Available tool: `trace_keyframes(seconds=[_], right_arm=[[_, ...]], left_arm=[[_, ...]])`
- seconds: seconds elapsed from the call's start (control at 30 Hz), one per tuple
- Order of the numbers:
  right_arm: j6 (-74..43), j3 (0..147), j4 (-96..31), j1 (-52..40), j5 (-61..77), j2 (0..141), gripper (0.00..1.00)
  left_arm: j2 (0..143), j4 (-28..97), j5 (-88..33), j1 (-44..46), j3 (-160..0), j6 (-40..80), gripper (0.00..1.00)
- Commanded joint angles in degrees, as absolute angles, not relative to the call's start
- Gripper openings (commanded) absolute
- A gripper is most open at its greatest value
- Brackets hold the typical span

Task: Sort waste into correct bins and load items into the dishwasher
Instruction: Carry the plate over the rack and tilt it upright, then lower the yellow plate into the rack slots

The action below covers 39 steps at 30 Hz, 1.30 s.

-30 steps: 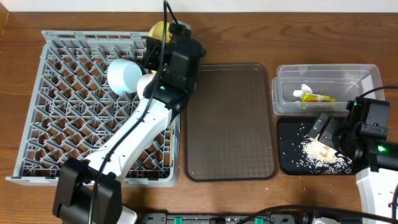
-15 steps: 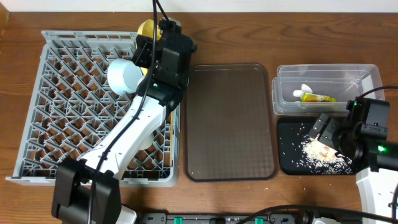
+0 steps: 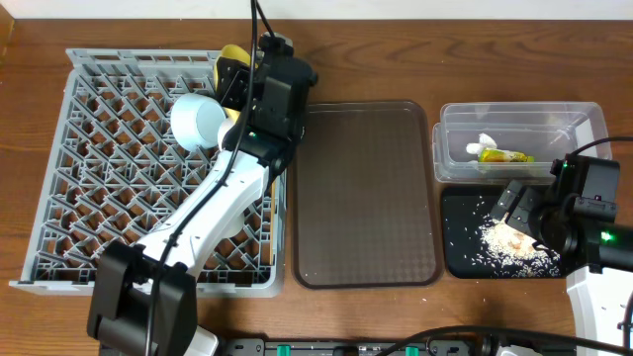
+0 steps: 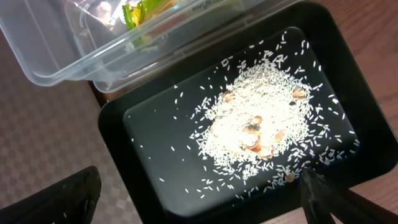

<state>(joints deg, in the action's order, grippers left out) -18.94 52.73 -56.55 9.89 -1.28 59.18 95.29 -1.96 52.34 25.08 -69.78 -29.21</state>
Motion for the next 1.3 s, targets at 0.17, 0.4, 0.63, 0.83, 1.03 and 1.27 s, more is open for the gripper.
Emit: trace_keyframes(seconds=[0.17,0.4,0.63,0.83,1.03,1.27], right_arm=[[-19.22,53.19,-56.62,10.28,-1.48,58.94,0.99],[-19.25,53.19,-56.62,10.28,-1.48,58.94,0.99],[-19.25,53.19,-56.62,10.28,-1.48,58.94,0.99],[-19.25,53.19,-56.62,10.28,-1.48,58.94,0.99],[-19.25,53.19,-56.62,10.28,-1.48,58.94,0.99],[-19.25,53.19,-56.62,10.28,-1.48,58.94,0.99]], left_arm=[[95.26,-3.16,52.8,25.1,-69.49,-27.57,0.49],[91.88,-1.45,56.36,25.1,-69.52,-19.07,0.58],[84.66,14.94,42.59,23.75,-70.87,-3.42,0.59],[79.81,29.19,7.46,10.07,-76.18,19.05,0.58],[85.78,34.26,-26.94,-7.99,-82.81,22.55,0.58],[98.87,39.66,-36.64,-13.69,-88.55,16.1,0.62]])
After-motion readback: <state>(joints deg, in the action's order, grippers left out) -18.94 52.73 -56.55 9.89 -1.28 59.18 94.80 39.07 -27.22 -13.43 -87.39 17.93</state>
